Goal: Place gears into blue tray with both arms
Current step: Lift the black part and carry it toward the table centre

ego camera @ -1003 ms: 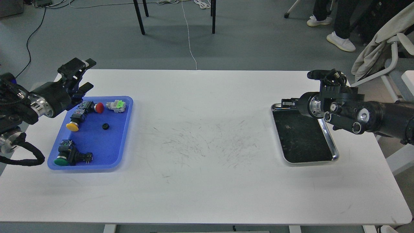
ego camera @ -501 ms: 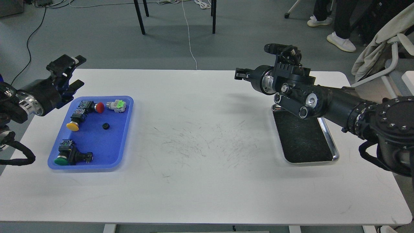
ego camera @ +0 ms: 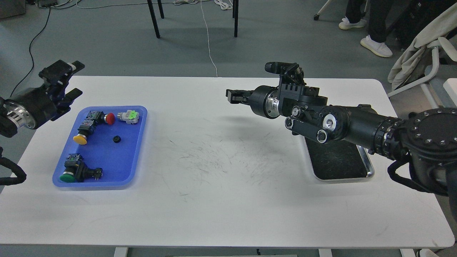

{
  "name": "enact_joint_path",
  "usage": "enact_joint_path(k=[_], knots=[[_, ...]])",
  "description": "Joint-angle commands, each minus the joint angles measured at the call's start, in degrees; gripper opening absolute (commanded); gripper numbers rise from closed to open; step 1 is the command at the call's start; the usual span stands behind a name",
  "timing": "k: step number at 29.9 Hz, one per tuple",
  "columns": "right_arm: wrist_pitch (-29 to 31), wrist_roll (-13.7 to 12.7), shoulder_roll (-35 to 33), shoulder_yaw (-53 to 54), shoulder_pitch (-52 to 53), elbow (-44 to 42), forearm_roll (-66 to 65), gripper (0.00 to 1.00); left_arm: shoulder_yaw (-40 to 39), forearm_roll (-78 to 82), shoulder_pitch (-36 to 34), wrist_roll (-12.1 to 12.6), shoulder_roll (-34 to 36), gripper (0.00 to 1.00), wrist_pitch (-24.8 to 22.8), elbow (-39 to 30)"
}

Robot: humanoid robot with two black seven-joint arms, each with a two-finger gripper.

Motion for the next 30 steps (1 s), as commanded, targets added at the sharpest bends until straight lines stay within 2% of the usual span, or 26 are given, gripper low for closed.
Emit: enact_joint_path(k=[1,3,7,12,19,23,30], knots=[[-1.5,2.4,0.0,0.0,0.3,3.5,-0.7,0.01,0.0,0.0,0.0,0.0,0.2,0.99,0.0,-0.3],[-1.7,2.8,0.0,0.1,0.3,3.8,-1.9,0.01,0.0,0.0,0.0,0.1,0.5,0.99,0.0,-0.4],[-1.8,5.7,0.0,0.3,-0.3,4.0,-3.2,0.01,0.1,0.0,0.0,0.1,0.9,0.99,0.1,-0.8],[-1.9,6.7,0.0,0.4,-1.4,8.3,-6.6,0.01,0.1,0.0,0.0,0.1,1.8,0.99,0.1,-1.2],[-1.9,9.9,0.0,0.5,-1.9,13.1,-7.6,0.01,0.1,0.0,0.1,0.1,3.2,0.99,0.0,-2.2],[-2.0,10.1,0.0,1.6,-3.3,13.8,-7.7,0.01,0.1,0.0,0.1,0.1,4.3,0.99,0.2,-3.4],[-1.9,10.1,0.0,13.4,-7.3,10.4,-7.9,0.01,0.1,0.0,0.4,0.0,5.6,0.99,0.1,-3.7]])
